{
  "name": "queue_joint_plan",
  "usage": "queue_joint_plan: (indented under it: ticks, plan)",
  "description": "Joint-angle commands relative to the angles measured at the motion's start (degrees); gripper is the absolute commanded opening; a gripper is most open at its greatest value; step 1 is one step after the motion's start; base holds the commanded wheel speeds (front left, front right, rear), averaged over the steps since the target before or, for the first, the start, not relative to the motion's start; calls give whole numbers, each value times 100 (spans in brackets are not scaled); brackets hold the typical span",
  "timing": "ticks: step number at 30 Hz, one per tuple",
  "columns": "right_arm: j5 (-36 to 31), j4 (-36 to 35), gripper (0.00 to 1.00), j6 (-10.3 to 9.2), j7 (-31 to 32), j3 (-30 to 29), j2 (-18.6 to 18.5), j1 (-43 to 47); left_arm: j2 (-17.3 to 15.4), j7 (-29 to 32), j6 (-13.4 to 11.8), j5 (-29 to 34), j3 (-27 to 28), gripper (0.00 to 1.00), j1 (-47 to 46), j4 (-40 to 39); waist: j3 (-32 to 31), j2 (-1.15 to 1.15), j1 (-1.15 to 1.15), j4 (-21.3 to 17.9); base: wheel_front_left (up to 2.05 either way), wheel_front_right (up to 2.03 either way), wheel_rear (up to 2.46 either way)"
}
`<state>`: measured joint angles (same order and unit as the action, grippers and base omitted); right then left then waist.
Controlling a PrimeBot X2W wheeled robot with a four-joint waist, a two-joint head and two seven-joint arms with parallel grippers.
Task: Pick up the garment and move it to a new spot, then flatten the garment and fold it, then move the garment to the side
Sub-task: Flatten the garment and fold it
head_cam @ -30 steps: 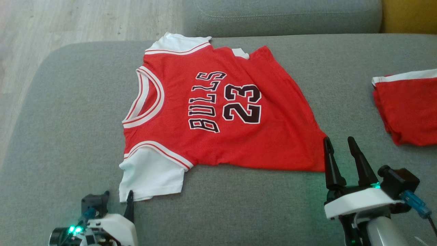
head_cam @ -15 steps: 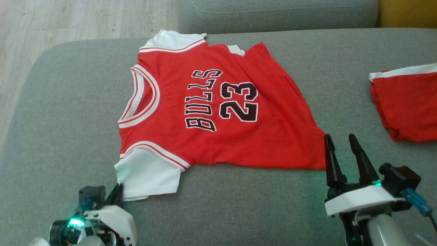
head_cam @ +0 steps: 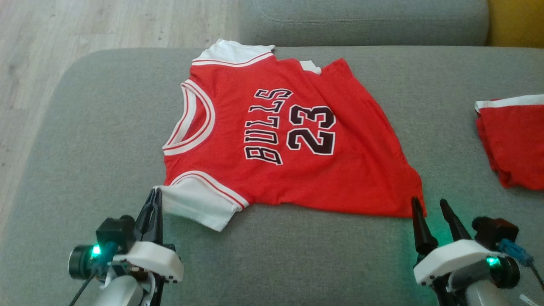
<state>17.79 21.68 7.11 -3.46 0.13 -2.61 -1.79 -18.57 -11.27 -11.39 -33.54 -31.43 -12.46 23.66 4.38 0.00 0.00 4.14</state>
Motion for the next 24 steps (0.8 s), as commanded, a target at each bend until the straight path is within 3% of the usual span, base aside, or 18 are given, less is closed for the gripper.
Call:
queue_joint_plan:
  ticks: [1,7,20,22,23,24]
  plan:
    - [-22,-110,100,37,0,101,-27,-238,-142,-81,-41,62,260,0,-161,-197,-2,0,0,36,0,0,0]
    - [-204,558,100,37,150,-185,-27,-479,-188,-149,-141,120,279,0,-98,-595,4,0,0,183,0,0,0]
    - [-429,1643,100,37,319,-85,-27,-748,-284,-64,-256,176,218,0,-80,-1070,56,0,0,310,0,0,0]
    - [-401,1737,14,37,350,-6,-27,-764,-305,-57,-275,174,227,0,-77,-1127,37,0,0,307,0,0,0]
    - [-382,1769,0,37,365,44,-27,-771,-316,-53,-281,168,232,0,-71,-1148,26,0,0,302,0,0,0]
    - [-361,1789,0,37,365,91,-27,-776,-326,-51,-285,161,239,0,-69,-1167,7,0,0,295,0,0,0]
